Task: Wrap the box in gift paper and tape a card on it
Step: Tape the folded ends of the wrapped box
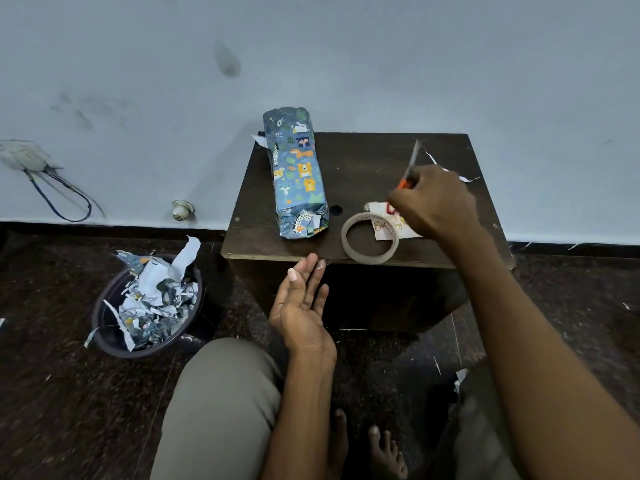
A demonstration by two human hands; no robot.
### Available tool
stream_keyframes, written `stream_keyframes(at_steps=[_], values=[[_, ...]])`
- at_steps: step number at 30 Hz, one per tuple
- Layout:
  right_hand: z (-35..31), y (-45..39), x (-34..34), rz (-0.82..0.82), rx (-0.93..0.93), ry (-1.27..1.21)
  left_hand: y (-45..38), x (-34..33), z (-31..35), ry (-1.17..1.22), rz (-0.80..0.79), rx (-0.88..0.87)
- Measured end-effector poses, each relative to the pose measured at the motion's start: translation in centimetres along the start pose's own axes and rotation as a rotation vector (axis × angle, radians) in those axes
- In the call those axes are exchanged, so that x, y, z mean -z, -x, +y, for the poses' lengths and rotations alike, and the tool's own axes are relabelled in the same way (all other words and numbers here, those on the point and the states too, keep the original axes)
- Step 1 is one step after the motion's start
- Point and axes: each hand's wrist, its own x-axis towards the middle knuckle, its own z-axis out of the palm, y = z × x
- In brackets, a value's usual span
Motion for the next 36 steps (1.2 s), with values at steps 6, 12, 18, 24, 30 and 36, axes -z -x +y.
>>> stream_keyframes(at_steps=[6, 12, 18, 24, 30, 36], values=[[1.8, 1.2, 0.6, -0.141, -0.089, 0.381, -0.1, -0.1, -0.3, -0.01, -0.006, -0.004], [1.4, 2.0, -0.7, -0.165, -0.107, 0.365, -0.4, 0.1, -0.2, -0.009, -0.002, -0.008], [1.7, 2.0, -0.9, -0.069, -0.13, 0.174, -0.7, 0.2, 0.0, -0.013, -0.005, -0.026], [2.8, 2.8, 0.2, -0.118, -0.229, -0.296, -0.8, 0.4, 0.0, -0.016, 0.005, -0.027], [1.9, 10.1, -1.2, -0.499, -0.171, -0.68, -1.0, 0.1, -0.2, -0.02, 0.034, -0.023], [1.1, 12.3, -4.4, -0.761, -0.237, -0.628, -1.1, 0.2, -0.4, -0.001, 0.069, -0.009]])
